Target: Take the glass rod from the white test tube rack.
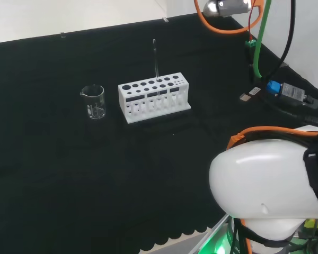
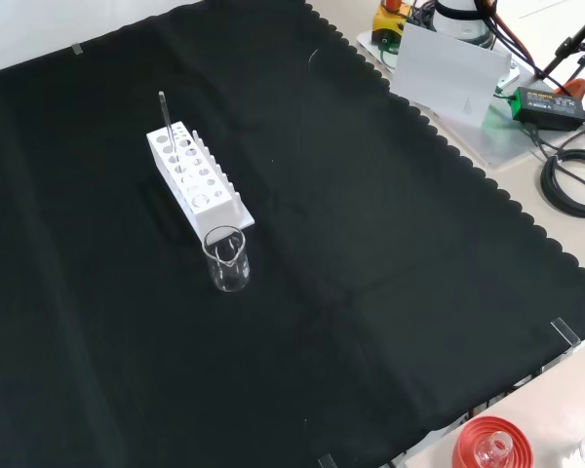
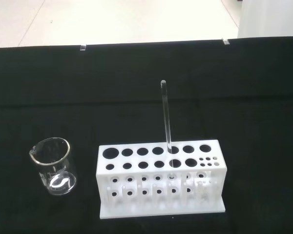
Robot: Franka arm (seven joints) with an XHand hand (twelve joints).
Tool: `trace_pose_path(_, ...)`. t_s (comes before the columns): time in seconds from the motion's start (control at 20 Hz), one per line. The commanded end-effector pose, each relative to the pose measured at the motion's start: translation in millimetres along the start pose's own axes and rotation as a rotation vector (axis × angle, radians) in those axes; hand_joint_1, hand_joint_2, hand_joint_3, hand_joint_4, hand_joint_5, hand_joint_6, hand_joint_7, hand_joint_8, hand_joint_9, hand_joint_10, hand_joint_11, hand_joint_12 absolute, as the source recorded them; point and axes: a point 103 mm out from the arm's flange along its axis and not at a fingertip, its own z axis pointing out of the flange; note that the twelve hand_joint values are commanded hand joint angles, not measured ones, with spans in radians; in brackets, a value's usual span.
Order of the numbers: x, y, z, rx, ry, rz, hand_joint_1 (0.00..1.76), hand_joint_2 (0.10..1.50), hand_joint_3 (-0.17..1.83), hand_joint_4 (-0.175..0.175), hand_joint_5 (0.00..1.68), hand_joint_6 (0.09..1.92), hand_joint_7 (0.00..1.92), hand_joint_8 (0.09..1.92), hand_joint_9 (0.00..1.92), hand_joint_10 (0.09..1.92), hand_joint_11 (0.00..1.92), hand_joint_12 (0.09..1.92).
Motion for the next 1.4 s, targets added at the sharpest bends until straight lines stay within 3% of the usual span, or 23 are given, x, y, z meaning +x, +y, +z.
trace_pose_path(0.05,-69,-70,-82,-0.080,-0.032,0.148,0.56,0.85,0.55,-0.012,0.26,0.30,0.29,0.35,0.43,0.34,0.31,0.80)
trace_pose_path(0.15,-76,-77,-89,-0.082,-0.057,0.157,0.45,0.93,0.42,0.018,0.16,0.10,0.07,0.31,0.11,0.55,0.07,0.93)
trace_pose_path(0.25,-78,-76,-91,-0.078,-0.081,0.156,0.43,0.95,0.38,0.025,0.14,0.09,0.01,0.31,0.02,0.64,0.01,0.96)
trace_pose_path(0.4,-73,-73,-94,-0.089,-0.044,0.136,0.42,0.96,0.36,0.026,0.13,0.09,0.00,0.32,0.00,0.67,0.00,0.98)
trace_pose_path(0.85,-70,-73,-91,-0.079,-0.079,0.142,0.42,0.97,0.35,0.025,0.14,0.09,0.00,0.34,0.00,0.69,0.00,0.99)
trace_pose_path(1.25,-74,-70,-89,-0.073,-0.055,0.141,0.42,0.97,0.34,0.024,0.16,0.09,0.00,0.37,0.00,0.72,0.00,0.99)
trace_pose_path(1.4,-72,-69,-89,-0.082,-0.058,0.133,0.42,0.97,0.33,0.024,0.16,0.09,0.00,0.41,0.01,0.82,0.00,1.17)
